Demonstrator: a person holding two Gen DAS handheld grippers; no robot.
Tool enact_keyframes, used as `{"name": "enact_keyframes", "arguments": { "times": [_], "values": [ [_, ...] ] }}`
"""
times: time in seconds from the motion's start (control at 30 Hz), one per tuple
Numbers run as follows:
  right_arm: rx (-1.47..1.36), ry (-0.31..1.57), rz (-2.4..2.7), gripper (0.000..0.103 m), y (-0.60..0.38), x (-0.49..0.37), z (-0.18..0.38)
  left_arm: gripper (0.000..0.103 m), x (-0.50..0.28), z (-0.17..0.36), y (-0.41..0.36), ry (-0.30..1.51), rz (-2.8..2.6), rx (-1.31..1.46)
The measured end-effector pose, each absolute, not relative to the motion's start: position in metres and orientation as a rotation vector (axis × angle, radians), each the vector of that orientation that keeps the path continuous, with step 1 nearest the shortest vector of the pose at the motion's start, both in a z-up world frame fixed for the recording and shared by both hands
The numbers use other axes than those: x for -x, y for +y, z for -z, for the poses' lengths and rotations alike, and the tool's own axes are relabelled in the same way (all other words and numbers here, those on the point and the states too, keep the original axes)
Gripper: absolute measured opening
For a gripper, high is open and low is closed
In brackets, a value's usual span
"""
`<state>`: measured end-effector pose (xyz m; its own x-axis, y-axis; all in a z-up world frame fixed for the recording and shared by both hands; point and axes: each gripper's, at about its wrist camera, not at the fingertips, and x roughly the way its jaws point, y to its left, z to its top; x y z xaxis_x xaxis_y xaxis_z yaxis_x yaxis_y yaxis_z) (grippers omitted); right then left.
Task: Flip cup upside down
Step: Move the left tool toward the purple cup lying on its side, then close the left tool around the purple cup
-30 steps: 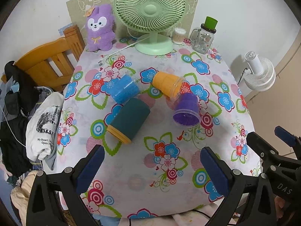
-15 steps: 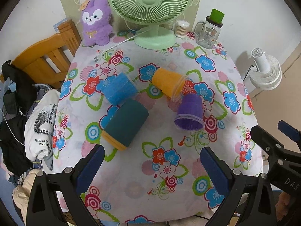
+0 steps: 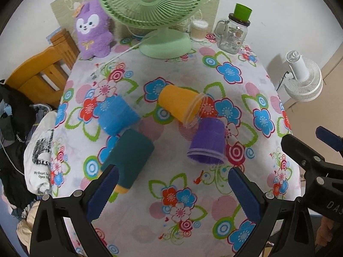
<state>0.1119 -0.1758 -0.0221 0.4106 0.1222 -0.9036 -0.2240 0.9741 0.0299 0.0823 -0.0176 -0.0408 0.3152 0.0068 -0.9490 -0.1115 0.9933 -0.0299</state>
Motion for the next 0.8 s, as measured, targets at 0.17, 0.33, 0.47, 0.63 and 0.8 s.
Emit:
{"name": "enact_keyframes", "arguments": {
  "times": [0.17,0.33,0.47,0.63,0.8],
  "values": [
    [0.099,1.149,-0.218,0.101,-0.180,-0.126,0.033,0.102,-0.098,0.055,-0.032,1.268,-0.059,0.088],
    [0.090,1.182,-0.220,0.101,-0.185,-0.141,0.050,0.102,-0.115,0.074,-0.045,1.300,-0.044,0.079],
    [0.094,1.210,-0.216,0.101,-0.187,-0.153,0.067,0.102,-0.131,0.093,-0.051,1.326,-0.048,0.079],
    [0.128,1.225,-0.207,0.101,-0.188,-0.169,0.086,0.102,-0.145,0.114,-0.054,1.359,-0.040,0.085],
    [0.121,1.264,-0.198,0.101,-0.190,-0.179,0.106,0.102,-0.154,0.133,-0.054,1.395,-0.039,0.071]
  ]
}}
